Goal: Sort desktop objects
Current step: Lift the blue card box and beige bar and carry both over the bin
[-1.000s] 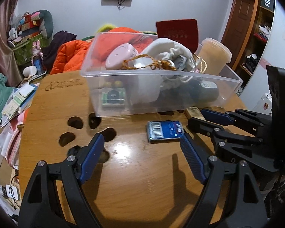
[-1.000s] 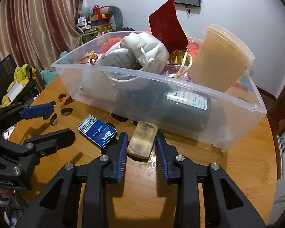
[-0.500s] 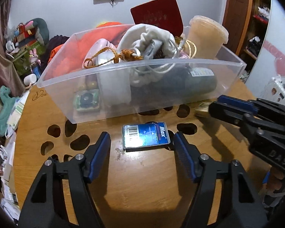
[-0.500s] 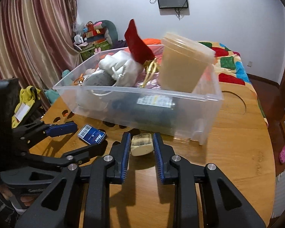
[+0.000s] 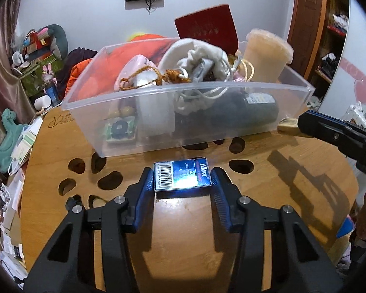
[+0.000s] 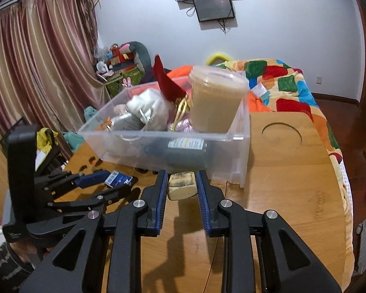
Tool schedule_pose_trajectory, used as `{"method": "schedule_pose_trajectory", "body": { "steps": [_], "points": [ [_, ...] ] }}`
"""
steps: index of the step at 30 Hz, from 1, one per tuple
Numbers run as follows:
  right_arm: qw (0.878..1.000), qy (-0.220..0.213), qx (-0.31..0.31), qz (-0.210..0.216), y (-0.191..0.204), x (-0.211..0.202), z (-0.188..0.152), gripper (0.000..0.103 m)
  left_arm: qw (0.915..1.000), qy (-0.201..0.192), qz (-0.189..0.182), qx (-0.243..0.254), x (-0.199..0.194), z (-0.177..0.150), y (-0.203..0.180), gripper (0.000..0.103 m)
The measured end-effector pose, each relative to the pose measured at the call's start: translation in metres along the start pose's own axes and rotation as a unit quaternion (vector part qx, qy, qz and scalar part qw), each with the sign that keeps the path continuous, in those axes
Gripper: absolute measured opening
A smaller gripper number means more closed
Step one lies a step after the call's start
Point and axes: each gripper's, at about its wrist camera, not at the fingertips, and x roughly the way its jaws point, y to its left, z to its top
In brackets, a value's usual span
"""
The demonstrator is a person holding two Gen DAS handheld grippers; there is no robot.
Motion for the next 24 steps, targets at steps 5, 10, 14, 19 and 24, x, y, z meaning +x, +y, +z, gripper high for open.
{"method": "schedule_pose_trajectory", "body": {
  "steps": [5,10,14,19,24],
  "points": [
    [1.0,-0.013,-0.007,0.01,0.009,-0.012,0.004,0.022,0.9997,-0.025,-0.004,-0.009,-0.022,-0.001,0.006,0.047],
    [0.999,-0.029,-0.018,0.017,0.019,-0.024,0.009,0.022,0.9982,-0.053,-0.01,-0.026,-0.042,0.008,0.022,0.047],
    [0.999,-0.044,-0.024,0.019,0.022,-0.033,0.016,0.022,0.9962,-0.078,-0.014,-0.036,-0.056,0.021,0.033,0.047],
    [0.998,-0.056,-0.034,0.012,0.02,-0.035,0.028,0.022,0.994,-0.101,-0.01,-0.04,-0.065,0.036,0.038,0.047],
    [0.997,-0.063,-0.05,0.006,0.021,-0.031,0.041,0.022,0.9927,-0.113,-0.008,-0.04,-0.062,0.056,0.048,0.047]
  ]
}}
